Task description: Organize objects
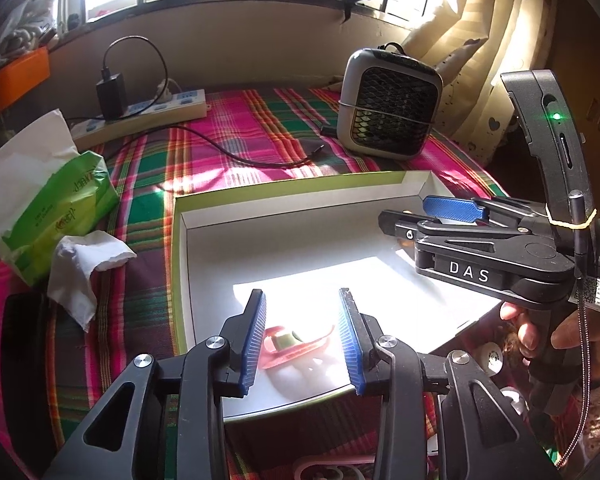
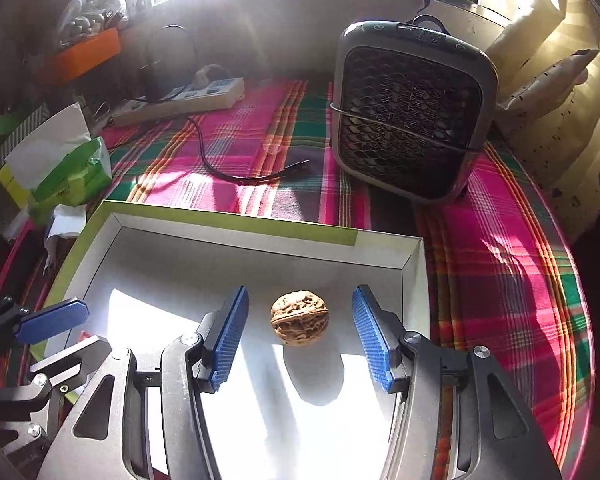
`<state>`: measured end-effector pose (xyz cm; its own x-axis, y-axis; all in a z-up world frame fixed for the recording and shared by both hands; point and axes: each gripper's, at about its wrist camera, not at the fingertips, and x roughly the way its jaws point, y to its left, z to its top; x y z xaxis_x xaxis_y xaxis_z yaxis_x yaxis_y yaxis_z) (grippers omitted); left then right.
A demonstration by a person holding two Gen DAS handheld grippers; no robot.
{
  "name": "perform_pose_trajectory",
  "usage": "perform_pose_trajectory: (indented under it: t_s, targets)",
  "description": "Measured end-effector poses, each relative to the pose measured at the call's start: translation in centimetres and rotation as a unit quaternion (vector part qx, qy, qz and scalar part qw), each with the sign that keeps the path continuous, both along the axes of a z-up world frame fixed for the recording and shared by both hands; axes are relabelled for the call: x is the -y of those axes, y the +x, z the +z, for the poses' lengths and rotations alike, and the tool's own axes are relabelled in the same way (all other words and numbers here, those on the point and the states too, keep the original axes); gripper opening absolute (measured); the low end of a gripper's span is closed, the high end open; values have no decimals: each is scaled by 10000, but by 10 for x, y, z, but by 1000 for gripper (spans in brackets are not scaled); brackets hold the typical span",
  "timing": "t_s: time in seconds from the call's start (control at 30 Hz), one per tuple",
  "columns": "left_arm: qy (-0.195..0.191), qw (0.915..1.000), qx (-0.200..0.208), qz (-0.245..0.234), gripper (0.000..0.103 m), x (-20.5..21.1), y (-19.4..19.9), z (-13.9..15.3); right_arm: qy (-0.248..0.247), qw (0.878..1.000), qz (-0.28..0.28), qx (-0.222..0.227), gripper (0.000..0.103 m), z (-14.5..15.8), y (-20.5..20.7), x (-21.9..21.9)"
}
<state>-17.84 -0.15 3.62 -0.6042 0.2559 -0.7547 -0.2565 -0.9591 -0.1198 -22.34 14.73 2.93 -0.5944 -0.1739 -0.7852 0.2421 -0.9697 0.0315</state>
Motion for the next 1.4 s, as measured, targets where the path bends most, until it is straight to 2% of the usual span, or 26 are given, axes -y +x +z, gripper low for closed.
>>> perform_pose_trajectory:
  t_s: [0.3,0.63,1.03,1.4]
  targets:
    - [-50,9999,-109,7,35,0,17,7,-99,9997,-30,-222,55,14,23,-5]
    - [-20,9995,-316,33,35,9,48,13,-274,9984,-31,-497,55,30,67,-19]
    - [179,9993,-325,-34,35,26,78,7,-342,9974,-146,-616,55,26,114,-38]
    - [256,9982,-295,-463,38,23,89,-4,-398,9969,-337,-594,55,16,149,-60]
